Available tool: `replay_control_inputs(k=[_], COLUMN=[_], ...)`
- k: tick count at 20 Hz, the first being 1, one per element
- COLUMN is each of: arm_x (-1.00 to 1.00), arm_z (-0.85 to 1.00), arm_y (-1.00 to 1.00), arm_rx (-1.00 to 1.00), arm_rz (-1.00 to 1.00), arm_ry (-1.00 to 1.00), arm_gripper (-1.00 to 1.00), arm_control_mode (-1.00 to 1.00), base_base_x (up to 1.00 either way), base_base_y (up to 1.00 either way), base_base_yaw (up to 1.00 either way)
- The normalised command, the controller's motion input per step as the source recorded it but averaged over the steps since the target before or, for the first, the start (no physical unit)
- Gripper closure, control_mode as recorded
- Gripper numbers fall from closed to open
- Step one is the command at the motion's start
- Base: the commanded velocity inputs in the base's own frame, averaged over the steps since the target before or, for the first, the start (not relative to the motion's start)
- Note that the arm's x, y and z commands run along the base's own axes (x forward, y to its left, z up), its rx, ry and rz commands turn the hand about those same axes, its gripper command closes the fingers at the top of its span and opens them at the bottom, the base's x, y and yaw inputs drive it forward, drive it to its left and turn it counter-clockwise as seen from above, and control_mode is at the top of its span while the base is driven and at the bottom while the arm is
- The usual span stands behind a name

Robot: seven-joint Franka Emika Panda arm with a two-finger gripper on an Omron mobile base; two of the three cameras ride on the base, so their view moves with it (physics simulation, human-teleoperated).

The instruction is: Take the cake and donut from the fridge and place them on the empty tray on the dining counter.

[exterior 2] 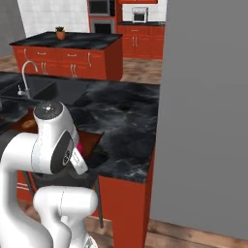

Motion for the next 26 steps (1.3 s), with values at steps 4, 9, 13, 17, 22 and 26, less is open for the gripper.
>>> replay_control_inputs(k=[4,9,13,17,22,26], arm_x=[0.00,0.00,0.30,0.61,0.74,0.76], arm_z=[0.00,0.00,0.00,0.00,0.00,-0.20], arm_y=[0.00,0.00,-0.01,0.01,0.61,0.44], arm_rx=[0.00,0.00,0.01,0.00,-0.06,-0.06], arm_rz=[0.00,0.00,0.13,0.18,0.03,0.00], arm_ry=[0.00,0.00,0.00,0.00,0.07,0.13], arm_gripper=[1.00,1.00,1.00,1.00,1.00,1.00], arm_control_mode=[1.00,1.00,-1.00,-1.00,-1.00,-1.00], base_base_x=[0.20,0.21,0.07,0.00,0.00,0.00], base_base_y=[-0.38,-0.28,-0.03,0.00,0.00,0.00], base_base_yaw=[0.23,0.21,0.05,0.00,0.00,0.00])
